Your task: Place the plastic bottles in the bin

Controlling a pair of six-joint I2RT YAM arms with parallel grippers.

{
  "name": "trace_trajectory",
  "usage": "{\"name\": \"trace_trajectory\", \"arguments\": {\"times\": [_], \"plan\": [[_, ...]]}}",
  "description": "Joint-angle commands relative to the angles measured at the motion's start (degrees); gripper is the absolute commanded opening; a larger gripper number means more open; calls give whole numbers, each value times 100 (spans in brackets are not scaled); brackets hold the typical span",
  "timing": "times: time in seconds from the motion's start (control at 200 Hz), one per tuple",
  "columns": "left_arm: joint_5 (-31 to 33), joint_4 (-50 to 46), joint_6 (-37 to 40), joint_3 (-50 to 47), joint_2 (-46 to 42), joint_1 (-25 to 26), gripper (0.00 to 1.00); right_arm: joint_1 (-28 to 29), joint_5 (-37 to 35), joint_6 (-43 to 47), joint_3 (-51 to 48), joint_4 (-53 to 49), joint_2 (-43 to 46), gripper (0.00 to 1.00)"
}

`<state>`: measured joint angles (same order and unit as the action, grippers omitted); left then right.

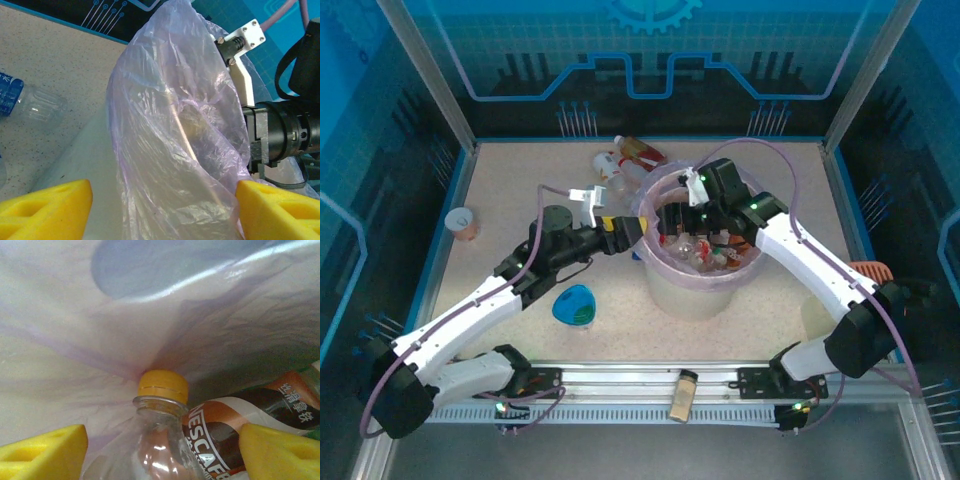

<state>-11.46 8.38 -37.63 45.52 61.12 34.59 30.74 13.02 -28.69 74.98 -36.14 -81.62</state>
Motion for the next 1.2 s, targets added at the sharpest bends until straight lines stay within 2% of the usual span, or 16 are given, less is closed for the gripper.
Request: {"name": "trace_trajectory", "arguments": {"times": [0.0, 0.105, 0.295, 0.395, 0.55, 0.776, 0.961, 1.141, 1.196], "plan": [[-4, -484, 88, -151, 243, 45, 75, -62, -533, 327, 323, -1018, 233, 86], [14, -487, 106, -110, 309, 71, 75, -208, -596, 586, 730, -1341, 566, 91], [107, -496, 181, 76, 614, 228, 74, -595, -833, 985, 1509, -1866, 985, 91], [144, -478, 264, 285, 915, 390, 74, -963, -1029, 1211, 1821, -2093, 1162, 91], [81, -276, 300, 632, 1464, 589, 74, -1674, -744, 1380, 2193, -2289, 1185, 90], [-58, -124, 429, 1367, 2394, 904, 73, -2100, -585, 1393, 2141, -2237, 1219, 90], [-209, -83, 451, 1955, 3048, 1063, 74, -2222, -472, 1389, 2027, -2231, 1262, 89], [-47, -386, 730, 2221, 2969, 1068, 75, -2316, -269, 1405, 1943, -2154, 1265, 89], [0, -553, 840, 2267, 2857, 1068, 78, -2324, -198, 1427, 1895, -2089, 1268, 89]]}}
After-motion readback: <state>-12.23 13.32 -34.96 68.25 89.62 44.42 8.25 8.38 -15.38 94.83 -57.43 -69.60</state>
